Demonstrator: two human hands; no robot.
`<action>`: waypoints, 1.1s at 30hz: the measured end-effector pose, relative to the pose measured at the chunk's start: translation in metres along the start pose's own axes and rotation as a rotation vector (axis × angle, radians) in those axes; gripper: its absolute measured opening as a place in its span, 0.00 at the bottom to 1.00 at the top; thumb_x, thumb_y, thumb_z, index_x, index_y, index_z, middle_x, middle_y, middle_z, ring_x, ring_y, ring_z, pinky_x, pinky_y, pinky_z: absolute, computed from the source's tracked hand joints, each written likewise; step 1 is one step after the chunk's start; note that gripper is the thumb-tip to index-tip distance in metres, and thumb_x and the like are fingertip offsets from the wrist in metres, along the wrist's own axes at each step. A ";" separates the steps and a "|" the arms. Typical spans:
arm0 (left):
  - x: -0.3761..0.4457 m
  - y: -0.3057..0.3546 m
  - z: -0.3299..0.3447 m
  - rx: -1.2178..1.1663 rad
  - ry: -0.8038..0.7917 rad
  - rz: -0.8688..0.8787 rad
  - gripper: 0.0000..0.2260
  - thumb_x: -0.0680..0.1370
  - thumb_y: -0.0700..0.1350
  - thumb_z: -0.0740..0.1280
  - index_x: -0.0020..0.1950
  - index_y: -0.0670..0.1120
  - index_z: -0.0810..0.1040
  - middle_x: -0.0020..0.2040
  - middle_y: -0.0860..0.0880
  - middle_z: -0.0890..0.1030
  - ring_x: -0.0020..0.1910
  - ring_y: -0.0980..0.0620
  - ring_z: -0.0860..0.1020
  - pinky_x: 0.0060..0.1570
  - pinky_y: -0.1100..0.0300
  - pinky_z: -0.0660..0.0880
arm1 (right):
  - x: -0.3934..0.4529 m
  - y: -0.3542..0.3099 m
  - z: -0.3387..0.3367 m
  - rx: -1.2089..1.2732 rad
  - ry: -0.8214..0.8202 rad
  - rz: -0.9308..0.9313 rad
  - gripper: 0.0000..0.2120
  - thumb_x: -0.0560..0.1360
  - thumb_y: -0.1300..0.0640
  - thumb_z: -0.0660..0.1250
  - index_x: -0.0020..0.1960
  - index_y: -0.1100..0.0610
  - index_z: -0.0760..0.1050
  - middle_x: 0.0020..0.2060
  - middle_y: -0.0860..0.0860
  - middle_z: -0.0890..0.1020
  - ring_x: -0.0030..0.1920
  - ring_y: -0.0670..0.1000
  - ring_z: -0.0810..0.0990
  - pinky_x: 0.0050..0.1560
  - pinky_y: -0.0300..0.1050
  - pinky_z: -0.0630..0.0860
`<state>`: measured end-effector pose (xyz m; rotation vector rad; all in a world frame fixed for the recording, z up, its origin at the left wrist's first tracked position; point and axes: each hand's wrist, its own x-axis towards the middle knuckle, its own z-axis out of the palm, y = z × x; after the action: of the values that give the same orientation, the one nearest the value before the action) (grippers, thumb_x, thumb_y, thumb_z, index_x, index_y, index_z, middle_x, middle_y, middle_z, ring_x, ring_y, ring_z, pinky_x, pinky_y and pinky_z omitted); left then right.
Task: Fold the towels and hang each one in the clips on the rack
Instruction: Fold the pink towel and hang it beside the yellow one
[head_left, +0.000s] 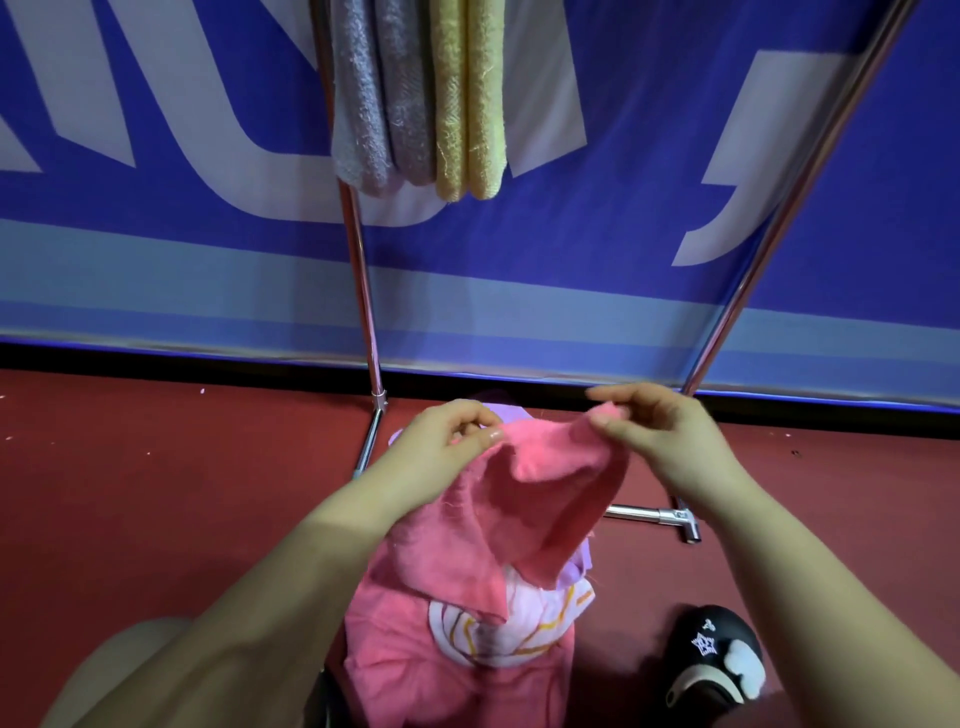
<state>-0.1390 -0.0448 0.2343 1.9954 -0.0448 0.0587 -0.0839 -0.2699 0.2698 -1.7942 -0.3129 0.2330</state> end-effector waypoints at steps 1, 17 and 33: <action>0.000 0.004 0.004 0.000 -0.007 0.017 0.03 0.70 0.54 0.65 0.39 0.56 0.77 0.34 0.56 0.76 0.35 0.57 0.70 0.42 0.59 0.68 | -0.002 -0.001 0.007 0.006 -0.070 0.004 0.13 0.71 0.67 0.70 0.54 0.57 0.78 0.34 0.50 0.76 0.36 0.43 0.75 0.42 0.32 0.73; 0.001 0.009 0.010 0.072 -0.128 -0.087 0.09 0.73 0.47 0.71 0.36 0.50 0.73 0.30 0.52 0.67 0.28 0.60 0.63 0.32 0.65 0.60 | 0.008 0.003 0.004 -0.127 -0.088 -0.013 0.06 0.74 0.61 0.68 0.40 0.53 0.76 0.33 0.47 0.78 0.35 0.45 0.74 0.41 0.38 0.72; 0.006 0.005 0.001 -0.556 0.223 -0.428 0.03 0.75 0.37 0.67 0.44 0.41 0.80 0.36 0.46 0.82 0.32 0.56 0.80 0.36 0.66 0.79 | 0.018 0.028 -0.039 -0.129 0.420 0.200 0.03 0.71 0.62 0.72 0.40 0.58 0.79 0.32 0.53 0.80 0.32 0.48 0.77 0.42 0.45 0.76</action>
<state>-0.1334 -0.0480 0.2384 1.3984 0.4615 -0.0088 -0.0523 -0.3058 0.2520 -1.9509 0.1546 -0.0285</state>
